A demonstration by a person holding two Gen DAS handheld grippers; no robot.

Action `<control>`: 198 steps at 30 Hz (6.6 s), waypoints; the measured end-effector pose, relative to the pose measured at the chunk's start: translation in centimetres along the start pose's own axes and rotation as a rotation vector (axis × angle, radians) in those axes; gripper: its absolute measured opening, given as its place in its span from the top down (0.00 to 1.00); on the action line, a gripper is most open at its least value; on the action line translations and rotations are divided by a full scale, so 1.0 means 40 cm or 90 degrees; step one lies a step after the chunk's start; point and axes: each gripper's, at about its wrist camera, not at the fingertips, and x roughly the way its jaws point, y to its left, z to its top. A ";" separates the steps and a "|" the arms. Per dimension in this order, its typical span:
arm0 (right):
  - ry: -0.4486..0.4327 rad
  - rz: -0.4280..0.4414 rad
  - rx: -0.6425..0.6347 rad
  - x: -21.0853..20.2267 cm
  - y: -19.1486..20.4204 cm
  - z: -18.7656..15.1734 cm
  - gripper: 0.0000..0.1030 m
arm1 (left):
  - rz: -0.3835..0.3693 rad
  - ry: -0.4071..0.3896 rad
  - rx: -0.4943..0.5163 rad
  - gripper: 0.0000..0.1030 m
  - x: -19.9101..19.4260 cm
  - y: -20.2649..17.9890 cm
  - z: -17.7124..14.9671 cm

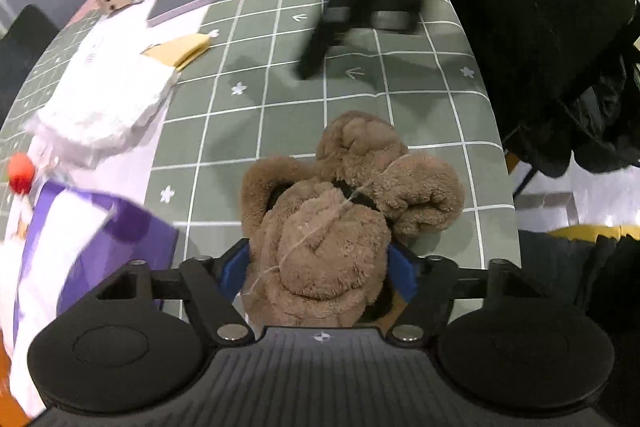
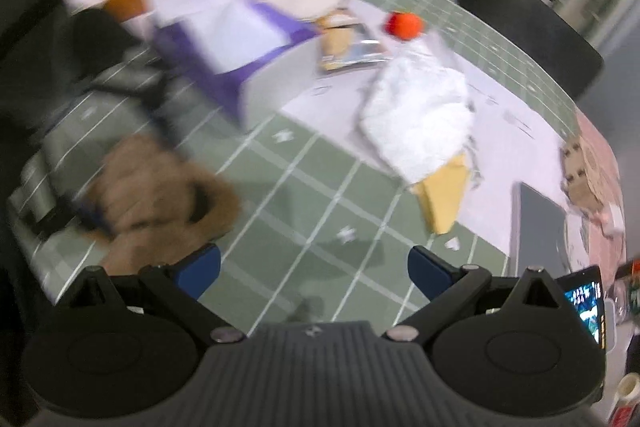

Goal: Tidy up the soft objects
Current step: 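Grasp the white tissue with the right tool while the left tool holds the teddy bear, then carry the teddy bear with the left tool while the right tool carries the tissue toward the box, then lower the teddy bear and white tissue into the orange box and open both tools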

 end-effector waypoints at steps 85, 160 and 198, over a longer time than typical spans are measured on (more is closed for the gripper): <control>-0.014 0.087 -0.223 -0.190 0.379 0.197 0.96 | 0.287 -0.072 -0.311 0.31 -0.452 -0.023 -0.439; -0.111 -0.057 -0.335 0.353 0.533 1.164 0.96 | 0.256 0.012 -0.493 0.28 -0.436 0.589 -0.690; -0.121 0.006 -0.149 0.253 0.384 1.043 0.54 | 0.314 -0.085 -0.512 0.15 -0.549 0.535 -0.644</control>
